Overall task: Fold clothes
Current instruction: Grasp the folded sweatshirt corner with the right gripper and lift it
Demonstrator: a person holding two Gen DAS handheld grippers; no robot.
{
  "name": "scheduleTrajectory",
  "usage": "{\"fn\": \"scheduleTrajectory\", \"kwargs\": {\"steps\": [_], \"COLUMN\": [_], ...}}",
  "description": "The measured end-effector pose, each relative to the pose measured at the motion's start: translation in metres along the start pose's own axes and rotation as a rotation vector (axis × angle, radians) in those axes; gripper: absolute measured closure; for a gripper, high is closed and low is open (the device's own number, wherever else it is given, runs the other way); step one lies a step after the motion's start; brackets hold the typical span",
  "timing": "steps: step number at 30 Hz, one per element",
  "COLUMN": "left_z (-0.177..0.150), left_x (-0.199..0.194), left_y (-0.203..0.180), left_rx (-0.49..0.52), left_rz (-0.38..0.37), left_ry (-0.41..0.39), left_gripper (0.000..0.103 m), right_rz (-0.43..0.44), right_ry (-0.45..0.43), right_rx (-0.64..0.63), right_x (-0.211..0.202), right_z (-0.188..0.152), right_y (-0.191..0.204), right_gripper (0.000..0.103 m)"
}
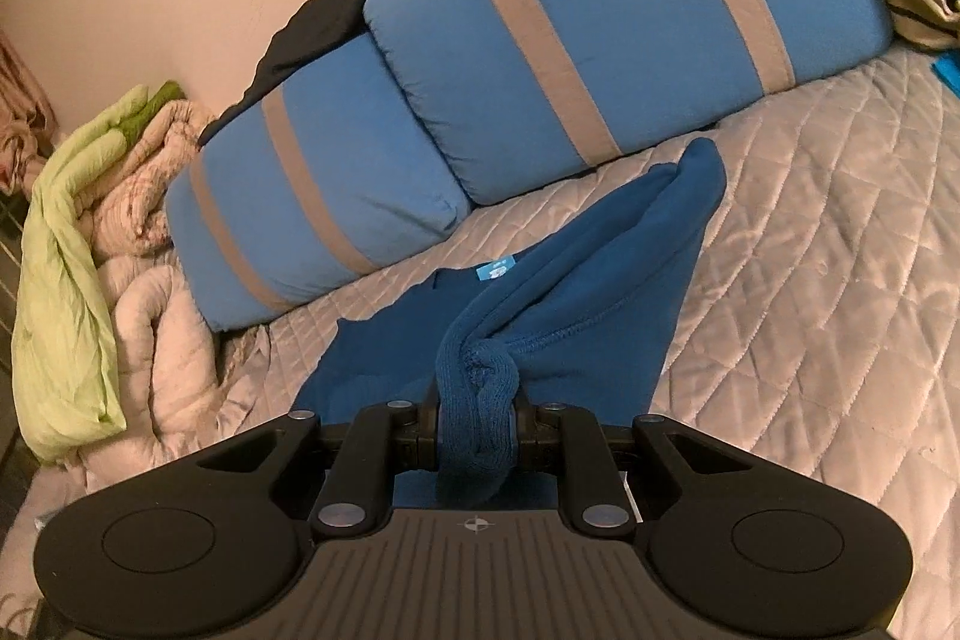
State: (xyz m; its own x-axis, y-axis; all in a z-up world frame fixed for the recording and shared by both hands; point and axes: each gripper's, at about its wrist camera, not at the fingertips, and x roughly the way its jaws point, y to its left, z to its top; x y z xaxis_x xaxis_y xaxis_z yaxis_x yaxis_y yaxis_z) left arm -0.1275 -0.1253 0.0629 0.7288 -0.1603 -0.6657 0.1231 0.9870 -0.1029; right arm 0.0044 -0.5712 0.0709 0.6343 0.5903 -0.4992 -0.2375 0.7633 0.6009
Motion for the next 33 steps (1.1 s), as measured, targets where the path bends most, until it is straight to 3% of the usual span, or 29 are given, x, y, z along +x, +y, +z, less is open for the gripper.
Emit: {"fn": "scheduleTrajectory", "kwargs": {"steps": [13, 21, 25, 28, 33], "left_z": [0.002, -0.001, -0.013, -0.024, -0.036], "left_x": [-0.022, -0.035, -0.037, -0.039, -0.048], "left_y": [0.035, 0.08, 0.105, 0.115, 0.12], "left_rx": [-0.171, -0.209, -0.279, -0.317, -0.334], "left_rz": [-0.048, 0.082, 0.141, 0.16, 0.144], "left_ry": [-0.081, -0.098, -0.079, -0.057, -0.05], "left_gripper": [0.038, 0.038, 0.038, 0.038, 0.038], "right_rz": [0.036, 0.15, 0.207, 0.179, 0.094], "right_ry": [0.051, 0.087, 0.152, 0.239, 0.333], "right_rx": [-0.092, -0.293, -0.481, -0.685, -0.849], "right_x": [0.029, 0.061, 0.111, 0.165, 0.211], "right_z": [0.005, 0.004, -0.035, -0.09, -0.151], "right_y": [0.05, 0.14, 0.215, 0.257, 0.275], "right_gripper": [0.084, 0.084, 0.084, 0.084, 0.082]}}
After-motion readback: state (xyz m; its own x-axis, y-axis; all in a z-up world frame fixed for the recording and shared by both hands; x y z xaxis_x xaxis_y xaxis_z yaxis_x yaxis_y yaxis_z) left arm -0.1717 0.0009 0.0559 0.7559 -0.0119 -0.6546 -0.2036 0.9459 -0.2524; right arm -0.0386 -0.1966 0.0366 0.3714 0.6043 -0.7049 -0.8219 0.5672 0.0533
